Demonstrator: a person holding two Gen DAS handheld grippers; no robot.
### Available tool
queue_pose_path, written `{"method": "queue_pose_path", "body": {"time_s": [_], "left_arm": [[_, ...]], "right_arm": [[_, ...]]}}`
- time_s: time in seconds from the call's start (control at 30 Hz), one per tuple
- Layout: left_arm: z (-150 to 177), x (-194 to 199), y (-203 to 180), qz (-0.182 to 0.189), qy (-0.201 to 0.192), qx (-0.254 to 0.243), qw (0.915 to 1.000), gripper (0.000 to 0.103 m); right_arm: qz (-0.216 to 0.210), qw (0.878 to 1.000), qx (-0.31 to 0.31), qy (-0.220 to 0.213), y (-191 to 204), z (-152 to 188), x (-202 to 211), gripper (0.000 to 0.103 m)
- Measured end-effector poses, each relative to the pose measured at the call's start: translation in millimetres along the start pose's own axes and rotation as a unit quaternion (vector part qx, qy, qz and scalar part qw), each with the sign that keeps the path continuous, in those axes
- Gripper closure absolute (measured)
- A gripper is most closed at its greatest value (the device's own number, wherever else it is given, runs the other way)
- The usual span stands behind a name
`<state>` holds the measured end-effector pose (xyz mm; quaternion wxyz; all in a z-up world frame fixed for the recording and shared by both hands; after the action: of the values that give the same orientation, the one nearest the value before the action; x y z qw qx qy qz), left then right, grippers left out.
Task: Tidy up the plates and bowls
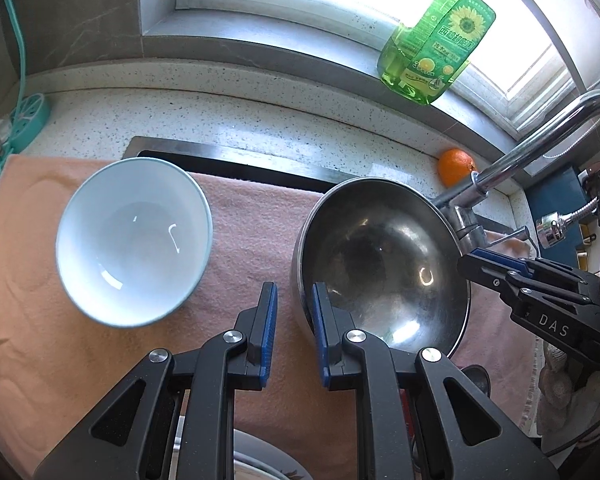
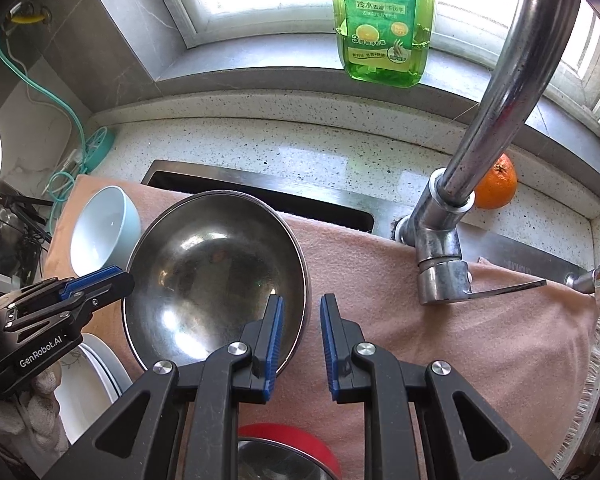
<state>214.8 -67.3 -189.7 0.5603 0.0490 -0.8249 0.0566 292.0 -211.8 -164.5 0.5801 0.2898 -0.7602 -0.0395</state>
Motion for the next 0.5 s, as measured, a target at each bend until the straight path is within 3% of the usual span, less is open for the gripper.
{"method": "queue_pose_path", "body": {"time_s": [0.5], "left_arm": [[-3.7,-8.1,-2.7,-0.006,-0.004,-0.009,0.9999,0.091]], "right_arm": [[0.012,1.0,-0.001,0.011,-7.7,-1.5,-11.2,0.086]]}}
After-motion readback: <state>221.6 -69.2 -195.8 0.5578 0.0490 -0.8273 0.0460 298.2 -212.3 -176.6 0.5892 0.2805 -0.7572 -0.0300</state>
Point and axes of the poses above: each gripper's, at about its wrist camera, not at the fingertips, and x roughly against the way its jaws point, y to its left, z to its underside, the point moved 6 cm from there along -x, roughly the way its jaws point, and after that the axes turned 14 degrees about -z, right-handed, at the moved point
